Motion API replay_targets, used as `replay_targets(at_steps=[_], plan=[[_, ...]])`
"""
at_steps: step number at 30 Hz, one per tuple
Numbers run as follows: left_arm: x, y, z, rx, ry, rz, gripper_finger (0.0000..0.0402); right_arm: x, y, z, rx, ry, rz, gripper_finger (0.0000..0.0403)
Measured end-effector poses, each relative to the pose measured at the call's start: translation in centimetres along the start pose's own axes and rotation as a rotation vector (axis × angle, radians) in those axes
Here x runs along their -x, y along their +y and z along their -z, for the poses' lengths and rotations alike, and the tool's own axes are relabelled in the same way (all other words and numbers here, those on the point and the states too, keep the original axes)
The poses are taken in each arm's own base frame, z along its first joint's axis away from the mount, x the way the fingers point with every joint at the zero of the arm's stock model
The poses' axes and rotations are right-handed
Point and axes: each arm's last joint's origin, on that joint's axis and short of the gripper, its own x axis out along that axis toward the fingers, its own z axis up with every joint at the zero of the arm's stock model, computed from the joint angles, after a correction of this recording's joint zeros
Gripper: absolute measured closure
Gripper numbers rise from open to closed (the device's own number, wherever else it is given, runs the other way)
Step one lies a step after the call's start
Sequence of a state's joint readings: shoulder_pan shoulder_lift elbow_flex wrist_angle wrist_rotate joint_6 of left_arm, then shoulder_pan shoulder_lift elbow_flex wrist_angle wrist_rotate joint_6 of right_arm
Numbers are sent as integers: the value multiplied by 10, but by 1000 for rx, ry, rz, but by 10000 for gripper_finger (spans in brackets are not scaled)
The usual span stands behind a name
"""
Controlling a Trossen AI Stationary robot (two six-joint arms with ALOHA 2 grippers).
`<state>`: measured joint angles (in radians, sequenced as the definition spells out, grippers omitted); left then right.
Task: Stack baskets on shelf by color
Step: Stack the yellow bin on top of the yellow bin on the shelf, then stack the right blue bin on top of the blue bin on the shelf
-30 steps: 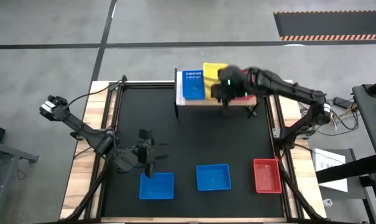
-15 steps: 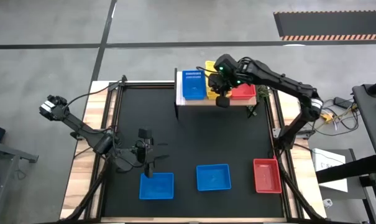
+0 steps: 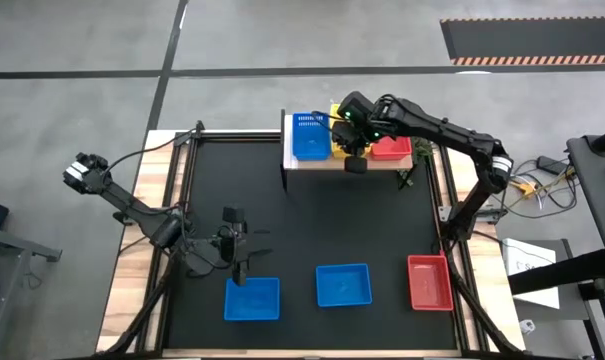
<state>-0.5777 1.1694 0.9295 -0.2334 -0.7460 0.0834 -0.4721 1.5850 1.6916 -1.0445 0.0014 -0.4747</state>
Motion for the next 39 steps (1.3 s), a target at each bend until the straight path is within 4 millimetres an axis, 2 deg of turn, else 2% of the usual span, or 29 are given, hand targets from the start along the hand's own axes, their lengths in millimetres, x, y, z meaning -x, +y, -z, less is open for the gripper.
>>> replay_targets(at_steps=[10,14,17,20,29,35,39], plan=[[0,0,0,1,0,0,207,20,-1,-1,-63,10,-5,270],[0,0,0,1,0,1,207,35,0,-4,-101,10,-10,258],[0,0,0,6,1,1,207,46,10,-9,-145,5,-31,263],[0,0,0,24,1,2,207,55,36,-16,-107,-6,-69,278],[0,0,1,33,2,2,207,75,131,-31,51,-58,-211,337],[-1,-1,1,54,2,12,207,79,192,-28,110,-44,-304,365],[-4,-4,2,64,13,15,207,79,226,-22,125,-32,-344,376]])
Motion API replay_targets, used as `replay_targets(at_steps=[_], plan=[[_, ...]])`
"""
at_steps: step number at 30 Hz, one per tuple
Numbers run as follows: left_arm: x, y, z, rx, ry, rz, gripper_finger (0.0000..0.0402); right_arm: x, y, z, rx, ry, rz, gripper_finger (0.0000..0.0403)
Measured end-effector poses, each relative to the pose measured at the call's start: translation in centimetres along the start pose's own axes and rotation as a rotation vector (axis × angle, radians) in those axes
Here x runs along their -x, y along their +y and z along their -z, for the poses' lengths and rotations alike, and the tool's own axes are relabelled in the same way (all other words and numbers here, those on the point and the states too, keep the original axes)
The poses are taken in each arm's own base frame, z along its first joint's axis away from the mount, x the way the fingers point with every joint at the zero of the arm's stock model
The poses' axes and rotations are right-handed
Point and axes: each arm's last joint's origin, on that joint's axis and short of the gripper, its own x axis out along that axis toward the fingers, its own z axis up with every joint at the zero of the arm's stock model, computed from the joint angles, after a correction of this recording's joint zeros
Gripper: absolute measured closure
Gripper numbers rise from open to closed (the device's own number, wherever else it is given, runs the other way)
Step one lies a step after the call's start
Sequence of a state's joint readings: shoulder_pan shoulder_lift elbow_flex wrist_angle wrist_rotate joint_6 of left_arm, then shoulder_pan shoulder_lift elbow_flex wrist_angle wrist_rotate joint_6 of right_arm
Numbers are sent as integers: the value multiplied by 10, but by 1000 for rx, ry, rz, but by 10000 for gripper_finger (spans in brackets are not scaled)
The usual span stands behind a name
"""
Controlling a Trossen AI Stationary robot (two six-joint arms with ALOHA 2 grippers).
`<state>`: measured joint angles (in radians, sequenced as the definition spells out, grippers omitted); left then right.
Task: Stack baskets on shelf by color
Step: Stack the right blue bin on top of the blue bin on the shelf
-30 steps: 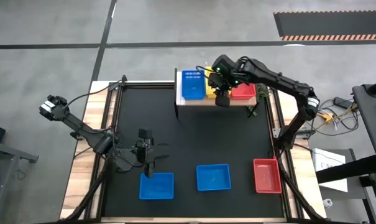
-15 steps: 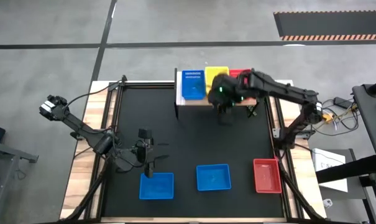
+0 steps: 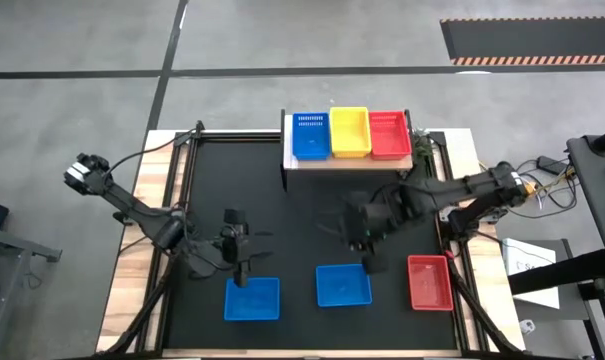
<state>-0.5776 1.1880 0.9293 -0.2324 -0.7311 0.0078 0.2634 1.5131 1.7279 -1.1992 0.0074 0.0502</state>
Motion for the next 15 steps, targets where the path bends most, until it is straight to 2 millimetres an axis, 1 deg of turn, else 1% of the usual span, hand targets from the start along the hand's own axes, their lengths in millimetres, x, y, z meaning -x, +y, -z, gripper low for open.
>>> replay_targets(at_steps=[4,8,12,15], plan=[[-4,-3,-1,8,-5,1,208,-11,26,4,10,3,-5,381],[-8,-8,-3,21,-22,27,208,-22,49,11,56,11,-23,370],[-12,-12,-8,69,-71,49,208,-34,69,21,131,33,-49,343],[-19,-19,-8,148,-100,52,208,-45,82,30,259,61,-65,310]])
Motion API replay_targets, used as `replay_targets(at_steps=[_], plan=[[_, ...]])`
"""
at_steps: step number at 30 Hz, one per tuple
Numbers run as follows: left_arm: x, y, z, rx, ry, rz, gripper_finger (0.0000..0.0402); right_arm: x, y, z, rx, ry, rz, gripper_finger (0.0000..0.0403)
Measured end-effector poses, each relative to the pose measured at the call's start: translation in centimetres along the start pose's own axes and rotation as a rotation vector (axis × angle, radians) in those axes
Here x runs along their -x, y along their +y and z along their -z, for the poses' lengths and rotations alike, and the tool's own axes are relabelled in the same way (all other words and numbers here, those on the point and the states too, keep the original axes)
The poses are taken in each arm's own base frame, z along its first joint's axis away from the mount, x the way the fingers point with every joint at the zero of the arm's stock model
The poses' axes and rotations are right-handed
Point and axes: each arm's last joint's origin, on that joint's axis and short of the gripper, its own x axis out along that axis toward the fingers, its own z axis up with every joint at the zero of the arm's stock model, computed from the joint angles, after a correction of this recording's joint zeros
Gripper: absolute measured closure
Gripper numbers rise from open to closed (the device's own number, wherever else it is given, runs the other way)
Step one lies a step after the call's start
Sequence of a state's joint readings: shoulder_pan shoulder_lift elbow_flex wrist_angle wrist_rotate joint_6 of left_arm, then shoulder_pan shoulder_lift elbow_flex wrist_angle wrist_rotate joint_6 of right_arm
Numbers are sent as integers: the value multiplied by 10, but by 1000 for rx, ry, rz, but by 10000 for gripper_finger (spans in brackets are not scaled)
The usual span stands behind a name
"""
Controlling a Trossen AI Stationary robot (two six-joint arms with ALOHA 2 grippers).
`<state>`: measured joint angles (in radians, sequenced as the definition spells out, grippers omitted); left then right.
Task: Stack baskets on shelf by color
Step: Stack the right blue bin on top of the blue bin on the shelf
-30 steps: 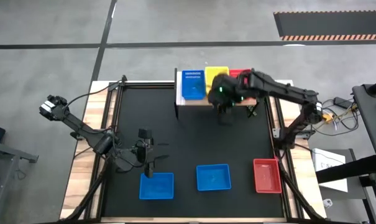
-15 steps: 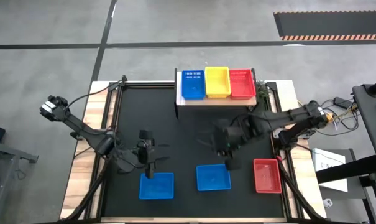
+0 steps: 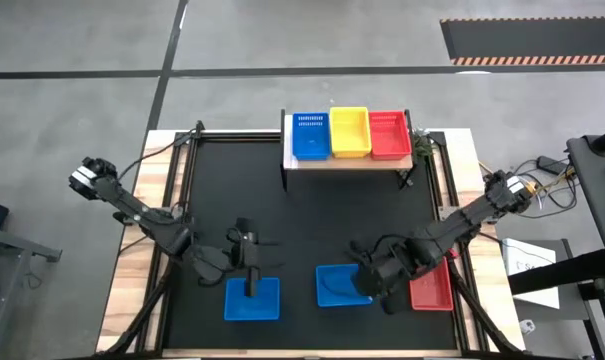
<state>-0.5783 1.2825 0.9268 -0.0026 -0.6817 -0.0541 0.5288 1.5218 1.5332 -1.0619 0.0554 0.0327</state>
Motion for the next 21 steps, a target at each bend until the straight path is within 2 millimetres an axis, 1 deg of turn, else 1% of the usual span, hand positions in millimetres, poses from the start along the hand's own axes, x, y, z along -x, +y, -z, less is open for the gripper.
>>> replay_targets(at_steps=[5,8,10,12,15,18,21], plan=[[-19,-21,8,35,-25,20,208,-18,31,18,417,85,-41,247],[-29,-33,9,50,-50,34,208,-27,44,28,594,125,-50,222],[-34,-40,9,57,-60,41,208,-34,50,32,696,133,-57,214],[-38,-46,10,60,-67,46,208,-41,54,34,764,150,-43,213],[-41,-52,12,70,-83,54,208,-55,55,34,815,185,-48,217],[-42,-55,13,77,-93,58,208,-76,55,34,887,255,-50,225],[-42,-56,13,81,-98,62,208,-95,54,36,920,324,-35,232]])
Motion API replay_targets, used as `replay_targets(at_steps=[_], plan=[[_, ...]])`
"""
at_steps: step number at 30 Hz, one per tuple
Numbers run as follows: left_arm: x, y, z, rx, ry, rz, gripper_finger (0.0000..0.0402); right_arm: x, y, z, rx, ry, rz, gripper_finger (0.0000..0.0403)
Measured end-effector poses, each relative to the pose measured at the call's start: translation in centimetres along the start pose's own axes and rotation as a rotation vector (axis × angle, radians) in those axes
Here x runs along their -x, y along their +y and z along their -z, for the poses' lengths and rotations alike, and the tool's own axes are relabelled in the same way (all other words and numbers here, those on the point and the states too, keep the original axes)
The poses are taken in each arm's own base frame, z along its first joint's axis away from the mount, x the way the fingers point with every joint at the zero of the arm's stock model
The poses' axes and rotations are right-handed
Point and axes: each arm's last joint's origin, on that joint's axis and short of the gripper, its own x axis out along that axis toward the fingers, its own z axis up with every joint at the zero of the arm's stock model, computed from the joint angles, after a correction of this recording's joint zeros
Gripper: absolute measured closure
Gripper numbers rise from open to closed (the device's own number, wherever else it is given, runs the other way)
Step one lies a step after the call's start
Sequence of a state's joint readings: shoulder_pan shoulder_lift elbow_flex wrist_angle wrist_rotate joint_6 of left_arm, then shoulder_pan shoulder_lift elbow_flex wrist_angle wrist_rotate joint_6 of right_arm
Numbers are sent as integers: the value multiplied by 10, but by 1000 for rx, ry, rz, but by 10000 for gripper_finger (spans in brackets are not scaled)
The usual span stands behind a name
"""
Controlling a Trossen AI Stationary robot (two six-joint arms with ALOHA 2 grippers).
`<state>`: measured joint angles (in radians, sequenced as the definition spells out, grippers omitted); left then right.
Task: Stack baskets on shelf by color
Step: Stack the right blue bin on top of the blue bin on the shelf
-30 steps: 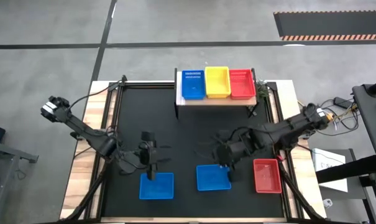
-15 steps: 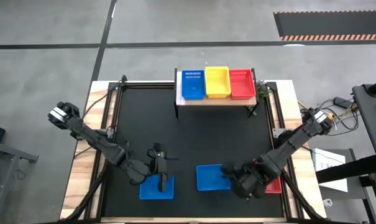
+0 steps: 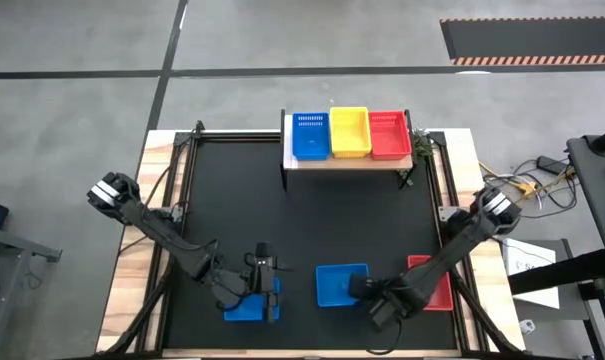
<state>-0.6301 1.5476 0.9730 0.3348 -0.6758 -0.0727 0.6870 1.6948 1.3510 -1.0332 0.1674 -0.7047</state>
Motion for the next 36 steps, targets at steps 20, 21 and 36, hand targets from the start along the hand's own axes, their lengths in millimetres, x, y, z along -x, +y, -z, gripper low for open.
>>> replay_targets(at_steps=[20,21,36], plan=[[13,4,-15,-33,-49,2,208,-32,-29,-1,-67,-73,-55,385],[15,5,-17,-49,-53,0,208,-29,-31,-3,-108,-81,-46,388],[51,39,-50,-232,-112,-265,207,60,-70,-22,-748,-120,217,392]])
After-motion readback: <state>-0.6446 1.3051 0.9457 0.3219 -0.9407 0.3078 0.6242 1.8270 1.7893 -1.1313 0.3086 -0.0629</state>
